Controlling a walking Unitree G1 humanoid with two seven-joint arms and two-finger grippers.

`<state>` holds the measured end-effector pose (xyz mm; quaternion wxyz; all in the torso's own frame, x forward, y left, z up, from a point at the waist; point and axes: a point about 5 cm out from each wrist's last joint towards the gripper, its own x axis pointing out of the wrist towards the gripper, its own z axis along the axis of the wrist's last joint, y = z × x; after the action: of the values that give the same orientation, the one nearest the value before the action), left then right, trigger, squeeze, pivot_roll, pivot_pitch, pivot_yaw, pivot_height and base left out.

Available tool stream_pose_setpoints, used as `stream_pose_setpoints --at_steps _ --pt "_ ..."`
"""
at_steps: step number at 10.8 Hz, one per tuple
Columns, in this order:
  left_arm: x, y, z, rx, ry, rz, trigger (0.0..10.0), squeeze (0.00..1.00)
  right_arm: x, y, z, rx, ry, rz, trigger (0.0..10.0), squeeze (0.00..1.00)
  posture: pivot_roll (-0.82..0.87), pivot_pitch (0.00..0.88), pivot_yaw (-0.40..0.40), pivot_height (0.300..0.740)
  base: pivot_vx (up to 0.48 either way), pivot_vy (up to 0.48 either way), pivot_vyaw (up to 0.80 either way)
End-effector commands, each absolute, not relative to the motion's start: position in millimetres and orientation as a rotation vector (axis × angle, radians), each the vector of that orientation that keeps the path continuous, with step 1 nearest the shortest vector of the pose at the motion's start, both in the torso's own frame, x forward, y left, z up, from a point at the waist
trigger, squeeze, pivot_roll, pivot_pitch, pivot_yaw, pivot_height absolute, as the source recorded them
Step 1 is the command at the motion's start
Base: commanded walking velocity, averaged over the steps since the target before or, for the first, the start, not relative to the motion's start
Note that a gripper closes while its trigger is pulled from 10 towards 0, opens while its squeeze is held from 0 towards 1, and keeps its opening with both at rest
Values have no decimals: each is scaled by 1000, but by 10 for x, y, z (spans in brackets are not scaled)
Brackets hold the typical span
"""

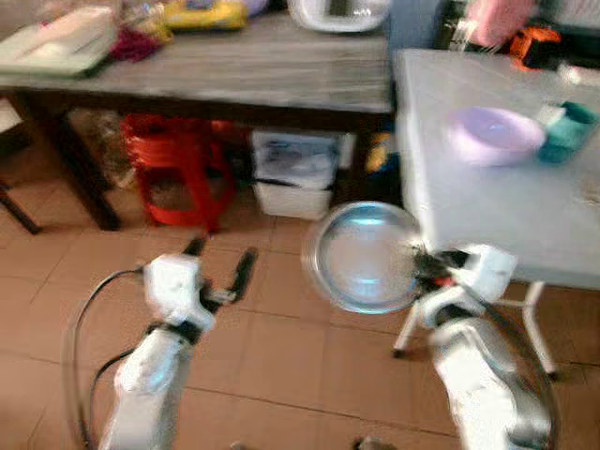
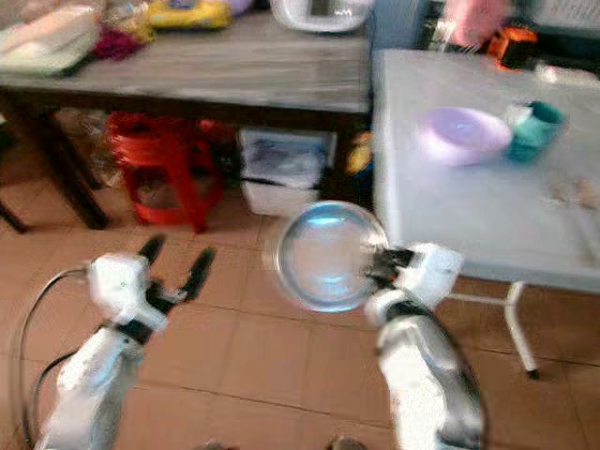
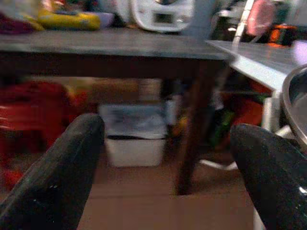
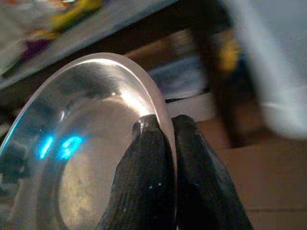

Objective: Setting the table

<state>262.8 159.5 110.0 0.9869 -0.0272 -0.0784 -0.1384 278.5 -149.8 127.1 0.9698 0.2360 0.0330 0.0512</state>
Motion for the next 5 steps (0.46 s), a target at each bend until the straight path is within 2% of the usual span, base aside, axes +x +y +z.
stream_pose_setpoints --at_steps 1,5 --pt "2623 1558 1109 -54 -166 -283 10000 0 2789 -1577 1287 459 52 78 10000 0 -57 144 21 740 0 480 0" --pt "2641 1547 1100 -53 -164 -282 10000 0 2810 -1567 1287 448 44 84 10000 0 -52 134 23 740 0 480 0"
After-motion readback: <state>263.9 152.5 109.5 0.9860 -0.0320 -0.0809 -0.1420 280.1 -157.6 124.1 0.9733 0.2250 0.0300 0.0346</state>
